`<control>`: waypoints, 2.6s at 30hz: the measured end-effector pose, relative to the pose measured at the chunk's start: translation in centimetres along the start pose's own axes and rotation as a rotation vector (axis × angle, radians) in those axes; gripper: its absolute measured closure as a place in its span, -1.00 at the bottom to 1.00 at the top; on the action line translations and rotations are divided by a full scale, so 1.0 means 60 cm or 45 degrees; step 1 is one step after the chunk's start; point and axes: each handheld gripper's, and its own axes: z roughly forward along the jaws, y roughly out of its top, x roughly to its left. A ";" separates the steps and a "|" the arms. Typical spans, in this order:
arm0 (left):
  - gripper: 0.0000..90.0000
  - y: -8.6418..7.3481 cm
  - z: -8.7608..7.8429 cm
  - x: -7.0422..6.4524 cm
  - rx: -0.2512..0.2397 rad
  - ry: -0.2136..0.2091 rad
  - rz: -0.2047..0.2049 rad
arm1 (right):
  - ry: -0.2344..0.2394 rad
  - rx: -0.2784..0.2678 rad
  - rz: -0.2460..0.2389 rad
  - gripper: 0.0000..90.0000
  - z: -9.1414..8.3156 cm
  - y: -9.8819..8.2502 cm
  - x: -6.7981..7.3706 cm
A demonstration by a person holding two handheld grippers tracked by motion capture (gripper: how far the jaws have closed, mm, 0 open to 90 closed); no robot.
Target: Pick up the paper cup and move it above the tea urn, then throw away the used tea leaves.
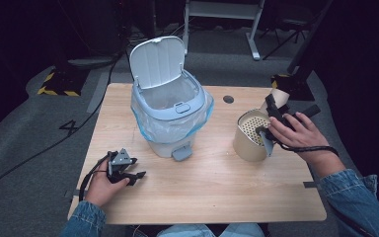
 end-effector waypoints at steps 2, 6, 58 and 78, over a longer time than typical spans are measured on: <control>-0.22 0.000 0.000 0.000 0.000 0.000 0.000 | 0.008 -0.009 0.014 -0.31 0.001 -0.002 -0.001; -0.22 0.000 0.000 0.000 -0.001 -0.002 -0.001 | 0.032 -0.042 0.130 -0.32 0.002 -0.012 -0.003; -0.22 0.001 0.001 0.003 -0.003 -0.009 -0.001 | 1.102 -1.145 2.723 -0.35 0.039 -0.137 0.029; -0.22 0.001 0.001 0.005 -0.006 -0.023 -0.013 | 1.063 -1.410 2.508 -0.35 0.083 -0.142 -0.132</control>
